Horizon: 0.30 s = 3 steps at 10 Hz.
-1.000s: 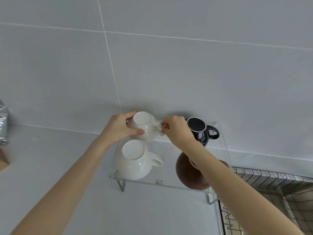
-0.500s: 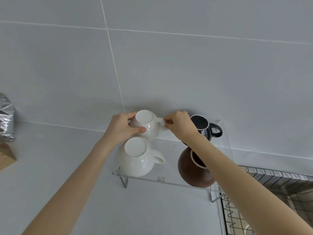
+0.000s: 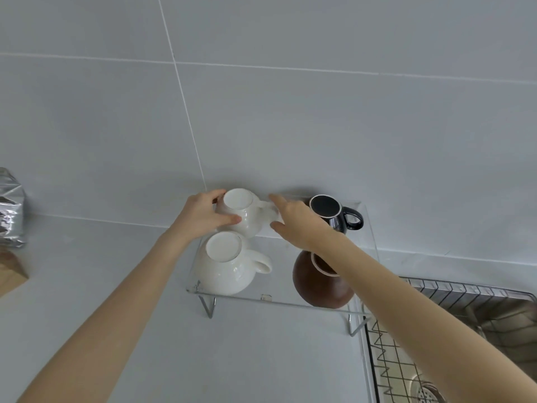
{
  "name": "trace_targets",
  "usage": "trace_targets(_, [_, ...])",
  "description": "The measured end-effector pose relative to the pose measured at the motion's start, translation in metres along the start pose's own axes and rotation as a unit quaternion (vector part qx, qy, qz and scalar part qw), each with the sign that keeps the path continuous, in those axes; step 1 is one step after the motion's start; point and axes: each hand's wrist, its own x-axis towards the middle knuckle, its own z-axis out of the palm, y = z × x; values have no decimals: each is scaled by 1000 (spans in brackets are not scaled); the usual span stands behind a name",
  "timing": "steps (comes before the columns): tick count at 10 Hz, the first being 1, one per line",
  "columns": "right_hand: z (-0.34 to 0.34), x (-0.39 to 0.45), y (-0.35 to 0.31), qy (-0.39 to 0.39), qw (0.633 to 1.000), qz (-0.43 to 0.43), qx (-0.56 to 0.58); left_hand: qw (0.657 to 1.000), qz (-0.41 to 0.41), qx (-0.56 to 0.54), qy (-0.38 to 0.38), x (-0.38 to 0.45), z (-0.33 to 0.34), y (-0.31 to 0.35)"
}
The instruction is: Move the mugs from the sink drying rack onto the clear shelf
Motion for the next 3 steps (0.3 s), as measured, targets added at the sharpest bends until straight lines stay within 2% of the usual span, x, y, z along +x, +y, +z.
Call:
trace_targets(1, [-19, -55, -16, 40, 996, -34, 65, 998, -27, 63, 7, -4, 11, 15])
trace_targets(2, [-54, -132, -34, 34, 984, -46, 167, 995, -15, 101, 10, -12, 24, 40])
trace_targets(3, [-109, -227, -56, 7, 972, -66, 225, 992, 43, 119, 16, -21, 31, 80])
